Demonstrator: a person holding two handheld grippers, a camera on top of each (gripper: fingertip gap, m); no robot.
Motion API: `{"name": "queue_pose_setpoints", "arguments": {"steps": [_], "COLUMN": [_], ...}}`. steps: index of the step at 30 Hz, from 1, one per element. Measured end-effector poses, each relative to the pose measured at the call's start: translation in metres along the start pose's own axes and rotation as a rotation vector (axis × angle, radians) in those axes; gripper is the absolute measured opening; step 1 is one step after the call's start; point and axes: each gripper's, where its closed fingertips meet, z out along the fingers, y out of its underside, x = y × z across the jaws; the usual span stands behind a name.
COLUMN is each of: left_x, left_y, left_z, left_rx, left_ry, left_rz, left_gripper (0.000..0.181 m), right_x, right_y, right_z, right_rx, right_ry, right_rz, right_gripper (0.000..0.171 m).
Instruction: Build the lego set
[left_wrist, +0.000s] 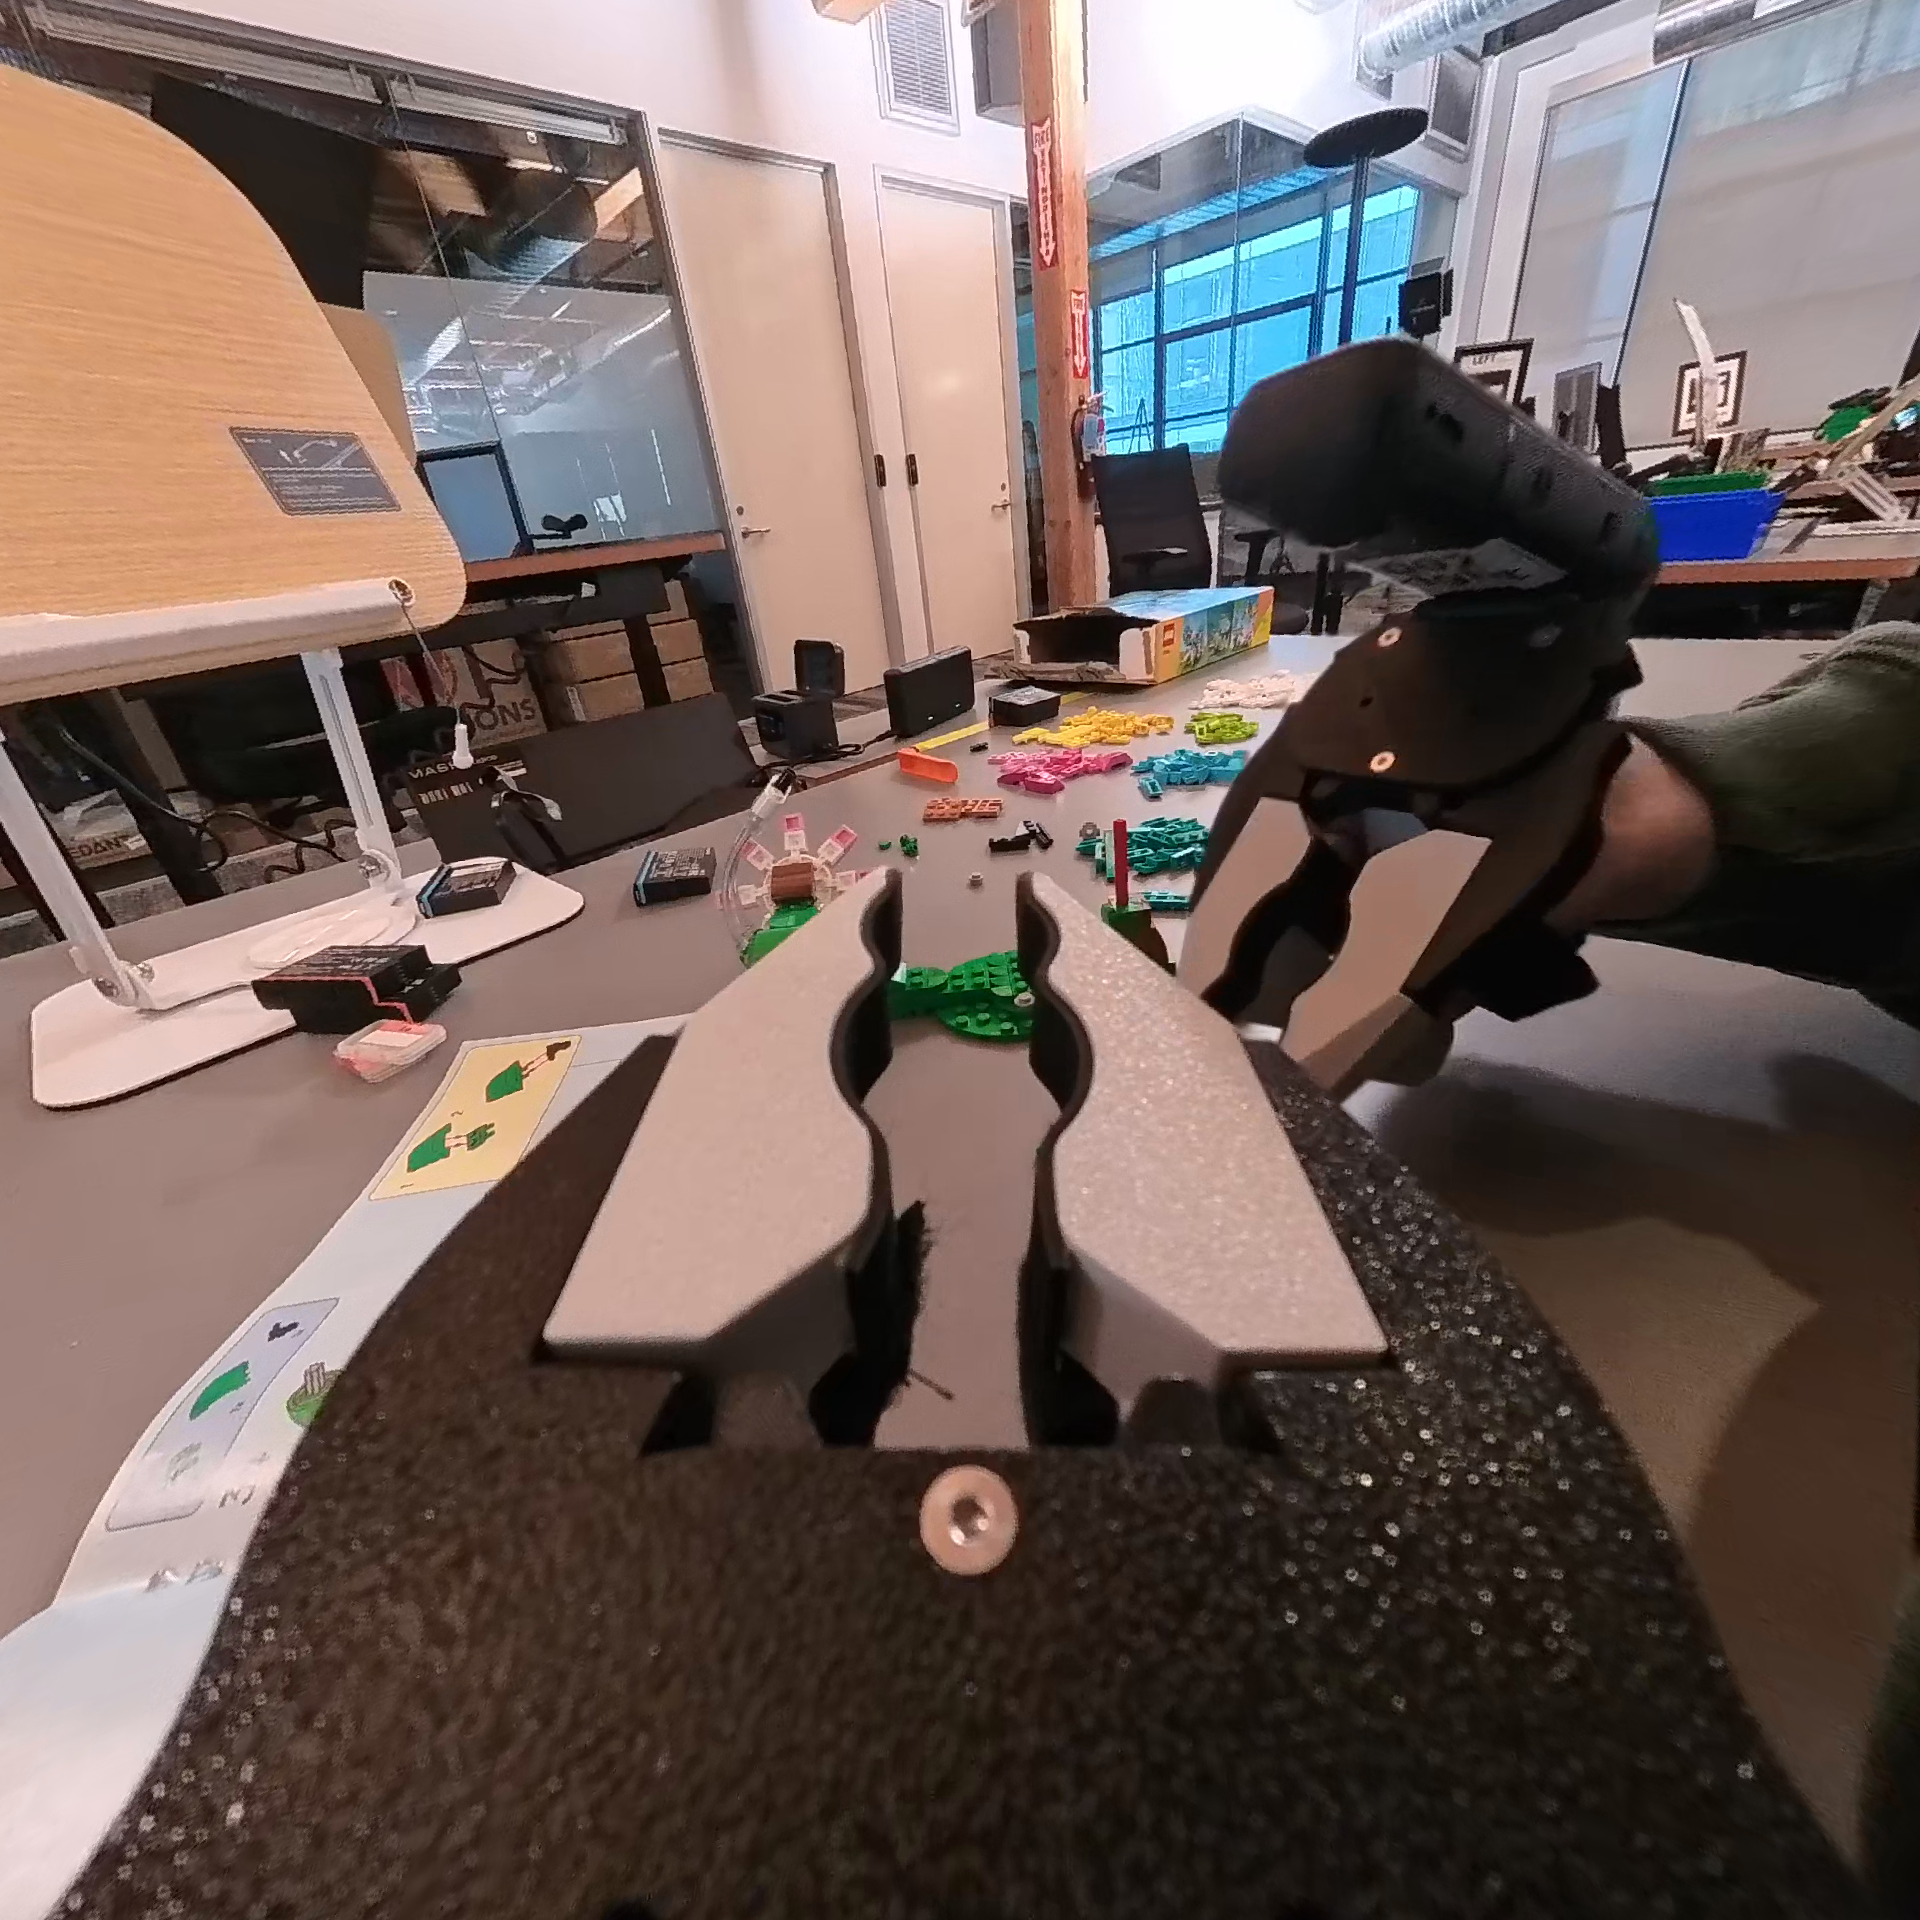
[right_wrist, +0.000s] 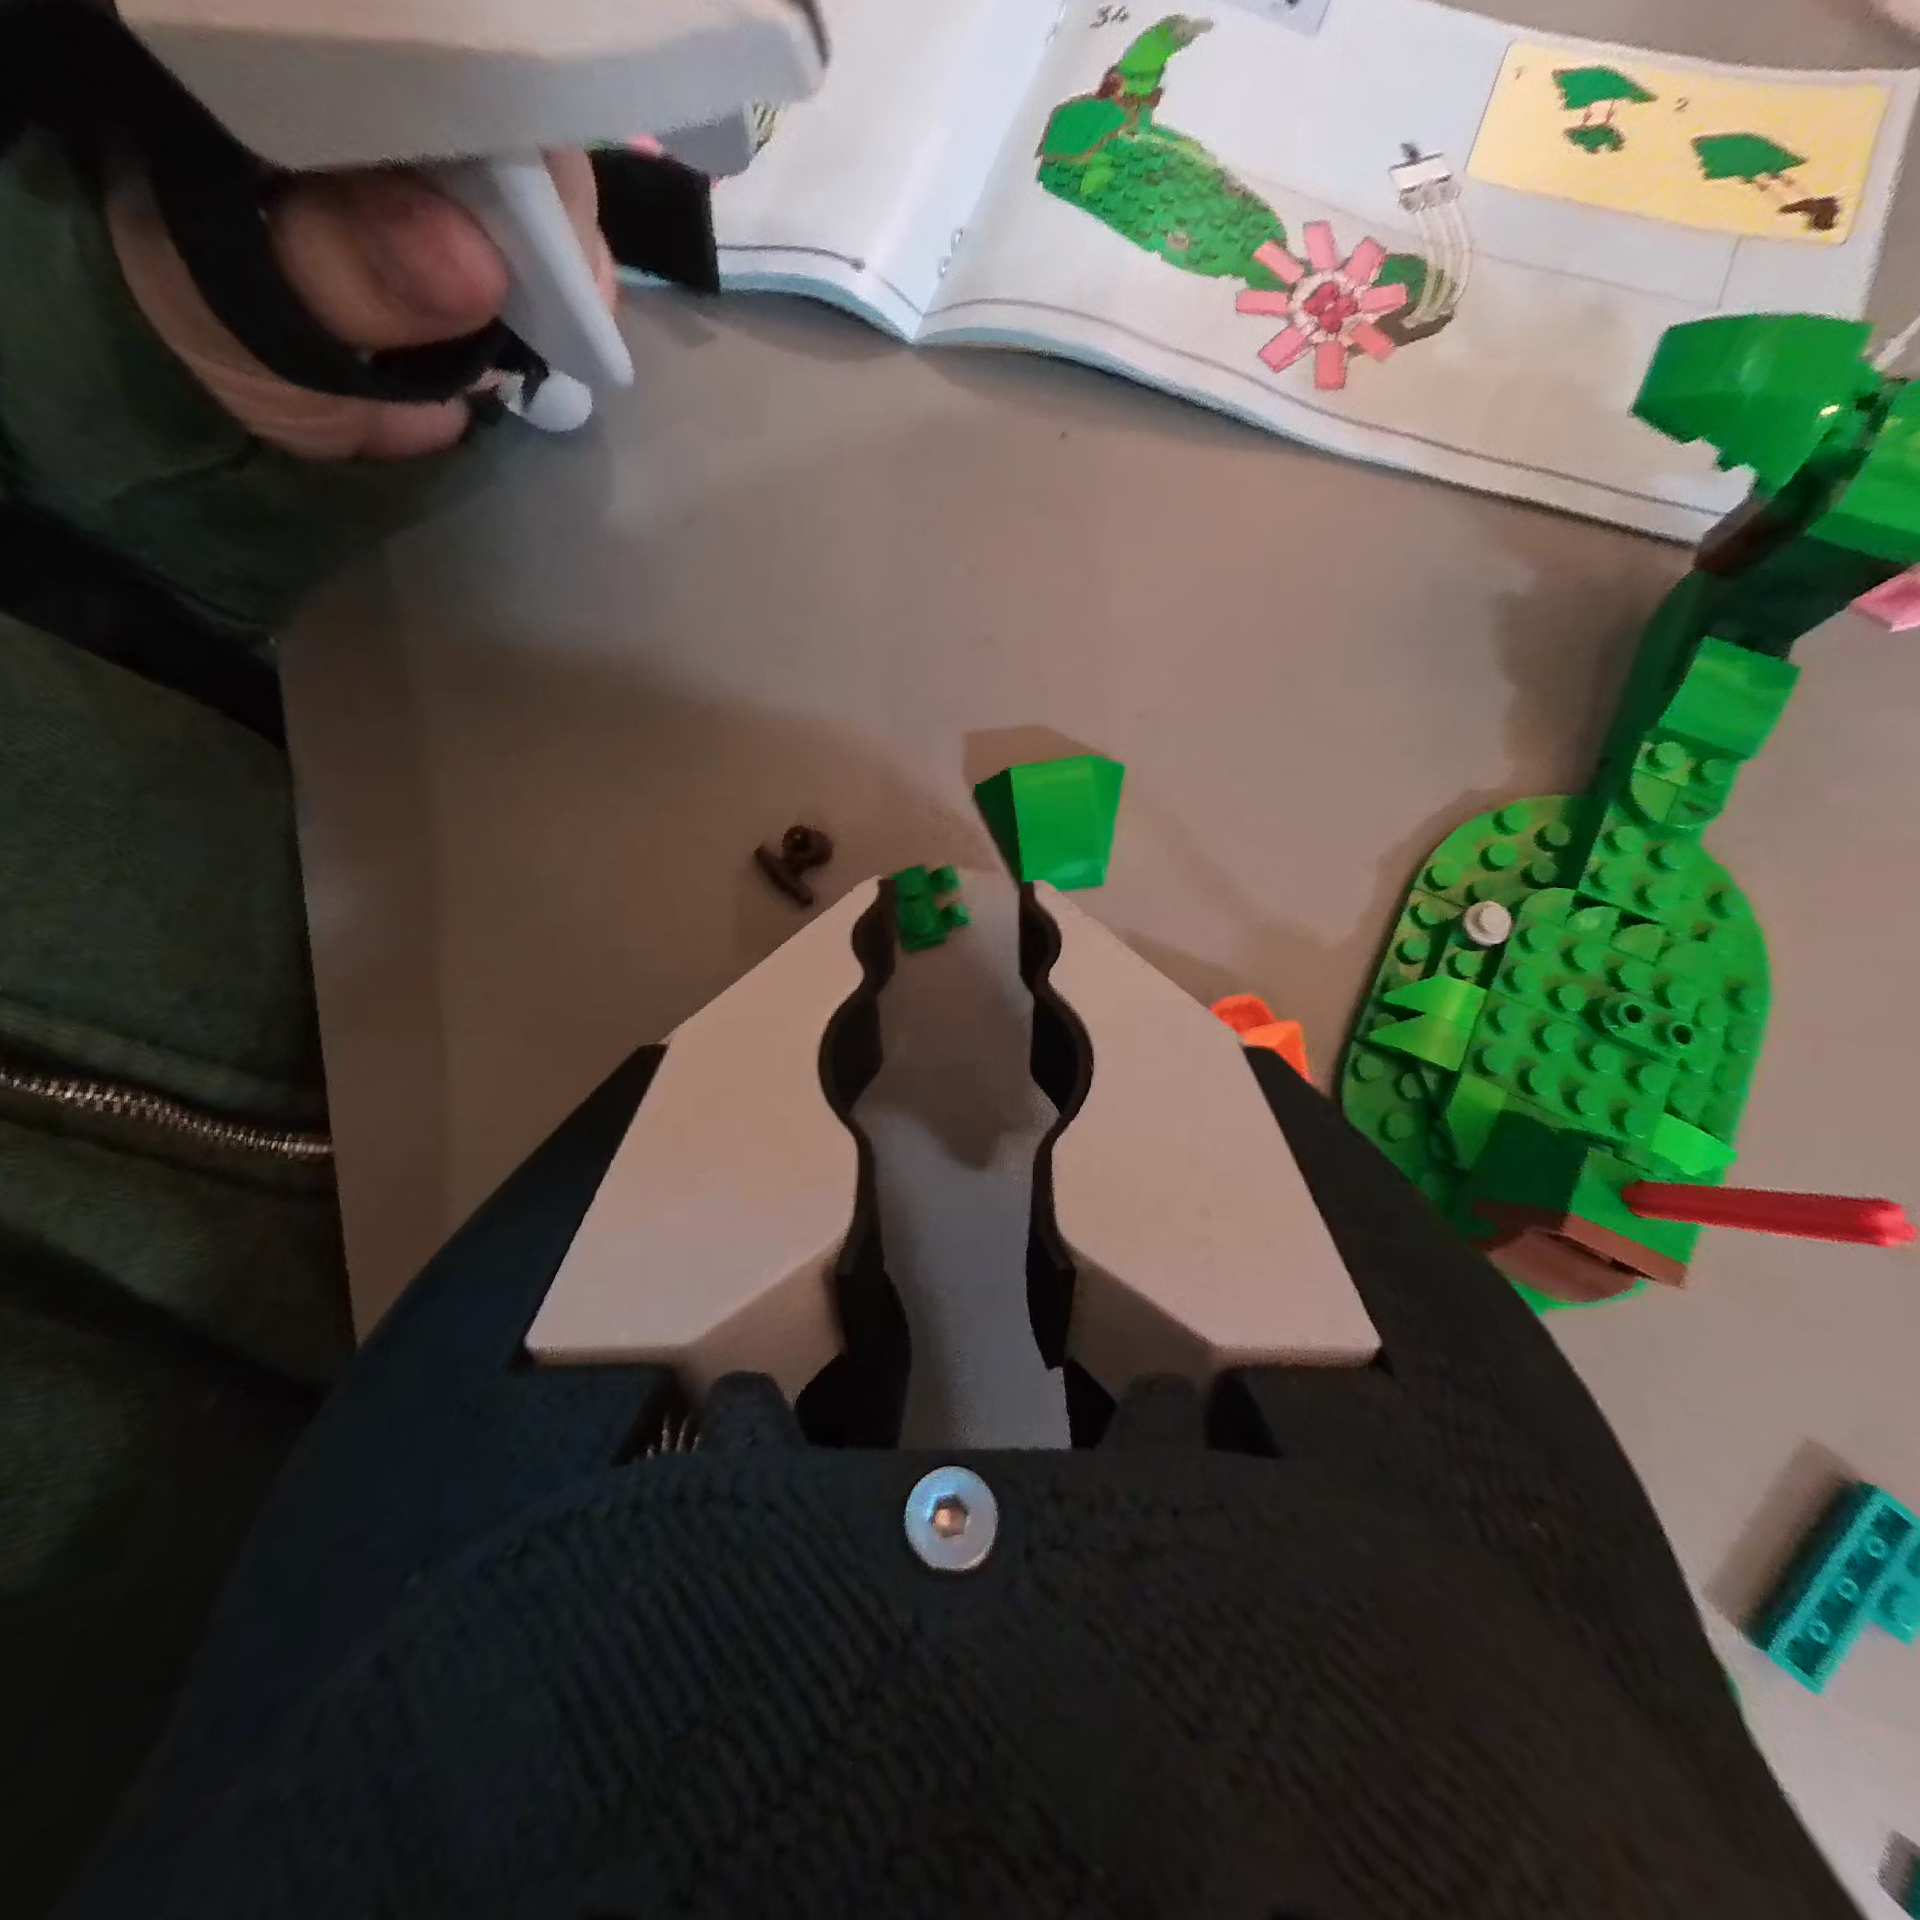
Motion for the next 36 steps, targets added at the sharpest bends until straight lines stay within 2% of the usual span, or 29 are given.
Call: {"name": "queue_pose_setpoints", "arguments": {"steps": [5, 12, 15, 19, 22, 26, 29, 33, 36], "left_x": [0.000, 0.000, -0.003, -0.005, -0.001, 0.016, 0.027, 0.041, 0.055], "left_y": [0.000, 0.000, -0.002, -0.002, -0.012, -0.007, 0.000, -0.003, -0.002], "left_z": [0.000, -0.001, -0.002, -0.002, -0.003, -0.001, 0.003, 0.004, 0.002], "left_rx": [0.000, 0.002, 0.010, -0.031, -0.029, -0.087, -0.121, -0.095, -0.097], "left_ry": [-0.002, 0.000, -0.003, 0.046, 0.149, 0.294, 0.321, 0.325, 0.339], "left_rz": [0.001, -0.006, -0.025, -0.057, -0.099, -0.140, -0.115, 0.068, 0.267], "left_gripper": [0.019, 0.019, 0.019, 0.035, 0.050, 0.052, 0.059, 0.062, 0.050], "right_x": [0.017, 0.016, 0.016, 0.015, 0.010, 0.007, -0.008, -0.026, -0.035], "right_y": [-0.007, -0.008, -0.010, -0.020, -0.043, -0.063, -0.077, -0.084, -0.081], "right_z": [0.003, 0.018, 0.021, 0.013, -0.006, -0.028, -0.043, -0.057, -0.059], "right_rx": [-0.004, -0.055, -0.056, -0.007, 0.138, 0.273, 0.372, 0.433, 0.413], "right_ry": [0.106, 0.063, 0.048, 0.024, -0.062, -0.157, -0.315, -0.489, -0.560], "right_rz": [0.050, 0.063, 0.061, 0.041, 0.070, 0.113, 0.171, 0.222, 0.227], "right_gripper": [0.025, 0.029, 0.025, 0.022, 0.022, 0.021, 0.021, 0.021, 0.021]}}
